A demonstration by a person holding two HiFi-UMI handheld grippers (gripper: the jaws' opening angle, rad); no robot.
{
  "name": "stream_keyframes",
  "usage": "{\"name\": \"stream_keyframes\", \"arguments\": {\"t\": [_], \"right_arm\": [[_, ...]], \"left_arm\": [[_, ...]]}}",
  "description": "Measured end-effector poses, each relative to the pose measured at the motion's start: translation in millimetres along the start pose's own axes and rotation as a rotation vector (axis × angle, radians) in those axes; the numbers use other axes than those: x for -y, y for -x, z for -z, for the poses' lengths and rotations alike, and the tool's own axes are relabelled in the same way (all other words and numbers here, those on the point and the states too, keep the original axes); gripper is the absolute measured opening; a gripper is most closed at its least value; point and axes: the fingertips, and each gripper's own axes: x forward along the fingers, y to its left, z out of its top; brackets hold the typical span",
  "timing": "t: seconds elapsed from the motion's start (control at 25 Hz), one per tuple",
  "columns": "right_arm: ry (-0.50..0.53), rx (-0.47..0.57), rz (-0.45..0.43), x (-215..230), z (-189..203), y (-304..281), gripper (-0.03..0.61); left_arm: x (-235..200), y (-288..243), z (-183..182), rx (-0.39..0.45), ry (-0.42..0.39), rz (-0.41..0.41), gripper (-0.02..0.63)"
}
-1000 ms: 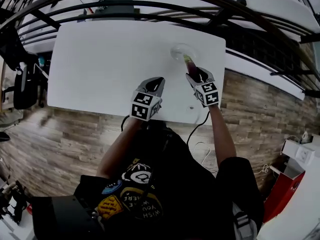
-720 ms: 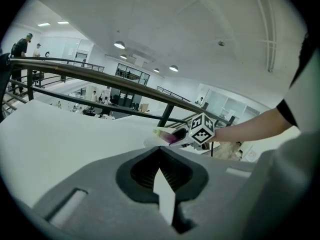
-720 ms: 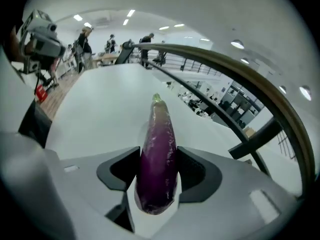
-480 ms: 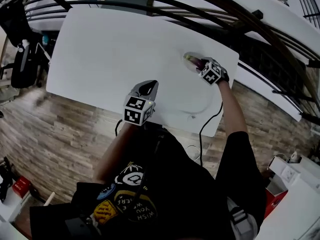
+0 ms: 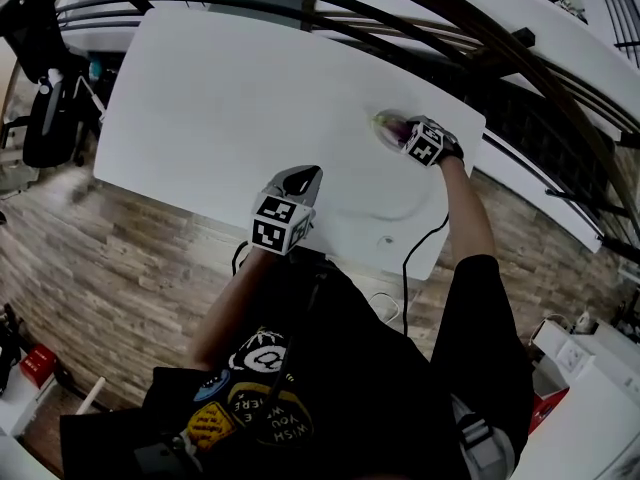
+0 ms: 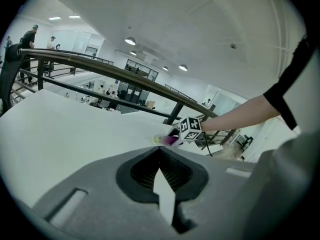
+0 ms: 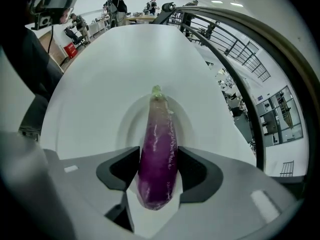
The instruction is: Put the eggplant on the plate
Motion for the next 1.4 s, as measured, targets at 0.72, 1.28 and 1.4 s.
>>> {"name": "stream_keyframes", "arguments": {"t": [0.72,1.28,1.4], "right_arm": [[-0.99,0.931,0.435,-106,-39,237,0.125],[-1.234,1.073,0.713,-144,-55,326,0.002],[-1.245,1.064,0.723,-143,-47,323,0.002]], "left_arm": [[34,21,-53,0.093,-0.137,0.213,-0.002],[80,28,-117,0.216,-0.316,0.238,-0.002],[80,26,-111,0.193,-0.32,0.229,-0.002]]}}
